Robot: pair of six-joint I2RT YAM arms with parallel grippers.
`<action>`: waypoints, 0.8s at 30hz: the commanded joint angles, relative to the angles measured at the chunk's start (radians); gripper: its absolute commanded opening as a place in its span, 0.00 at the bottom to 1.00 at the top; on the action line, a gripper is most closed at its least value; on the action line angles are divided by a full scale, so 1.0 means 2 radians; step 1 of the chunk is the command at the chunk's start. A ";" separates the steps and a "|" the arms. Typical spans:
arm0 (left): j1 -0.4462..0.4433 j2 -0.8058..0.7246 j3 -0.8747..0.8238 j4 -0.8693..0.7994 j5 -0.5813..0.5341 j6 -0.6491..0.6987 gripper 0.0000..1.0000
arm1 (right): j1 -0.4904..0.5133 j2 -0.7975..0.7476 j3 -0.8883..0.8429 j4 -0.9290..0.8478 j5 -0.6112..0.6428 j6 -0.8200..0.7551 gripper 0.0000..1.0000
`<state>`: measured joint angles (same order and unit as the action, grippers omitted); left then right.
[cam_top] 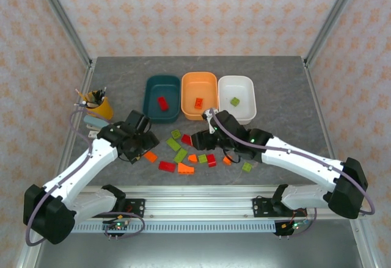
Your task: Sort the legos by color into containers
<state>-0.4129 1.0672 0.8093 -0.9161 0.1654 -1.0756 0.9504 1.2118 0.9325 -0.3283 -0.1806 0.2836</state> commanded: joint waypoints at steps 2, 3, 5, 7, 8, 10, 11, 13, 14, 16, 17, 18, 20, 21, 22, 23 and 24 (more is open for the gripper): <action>-0.002 -0.006 -0.027 -0.003 -0.019 -0.053 0.77 | 0.009 -0.009 -0.021 0.070 -0.011 0.006 0.66; -0.003 -0.005 -0.031 0.000 -0.019 -0.058 0.77 | 0.011 -0.008 -0.021 0.070 -0.009 0.007 0.67; -0.002 -0.005 -0.040 0.008 -0.019 -0.069 0.77 | 0.016 -0.006 -0.021 0.070 -0.011 0.002 0.67; -0.003 -0.003 -0.055 0.025 -0.019 -0.087 0.76 | 0.025 -0.003 -0.016 0.060 0.000 -0.012 0.68; -0.003 0.001 -0.062 0.035 -0.018 -0.096 0.76 | 0.026 -0.001 -0.013 0.056 0.001 -0.015 0.68; -0.002 0.017 -0.073 0.058 -0.020 -0.115 0.76 | 0.026 0.004 -0.008 0.054 -0.005 -0.019 0.69; -0.002 0.027 -0.074 0.063 -0.023 -0.122 0.76 | 0.026 0.006 -0.007 0.054 -0.009 -0.020 0.69; -0.002 0.053 -0.074 0.075 -0.030 -0.128 0.76 | 0.027 0.009 -0.003 0.055 -0.018 -0.022 0.69; -0.002 0.064 -0.075 0.082 -0.031 -0.129 0.76 | 0.026 0.011 -0.001 0.055 -0.021 -0.023 0.69; -0.001 0.089 -0.077 0.103 -0.028 -0.130 0.76 | 0.027 0.013 -0.001 0.055 -0.025 -0.022 0.69; -0.001 0.099 -0.075 0.110 -0.028 -0.127 0.76 | 0.028 0.013 -0.001 0.055 -0.026 -0.022 0.69; -0.001 0.109 -0.069 0.110 -0.032 -0.122 0.76 | 0.028 0.013 -0.001 0.054 -0.026 -0.021 0.69; -0.001 0.121 -0.057 0.103 -0.041 -0.113 0.76 | 0.028 0.012 -0.001 0.051 -0.026 -0.017 0.69; -0.001 0.127 -0.054 0.099 -0.044 -0.113 0.76 | 0.028 0.011 -0.003 0.050 -0.025 -0.016 0.69; 0.000 0.131 -0.051 0.091 -0.048 -0.115 0.76 | 0.029 0.010 -0.004 0.050 -0.025 -0.014 0.69; 0.000 0.135 -0.052 0.086 -0.051 -0.117 0.75 | 0.028 0.009 -0.006 0.050 -0.024 -0.013 0.69; 0.000 0.141 -0.052 0.084 -0.054 -0.119 0.73 | 0.028 0.009 -0.008 0.051 -0.023 -0.012 0.69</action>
<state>-0.4126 1.3315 0.6792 -0.7246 0.1230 -1.2934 0.9989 1.2369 0.8986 -0.2417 -0.2256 0.2577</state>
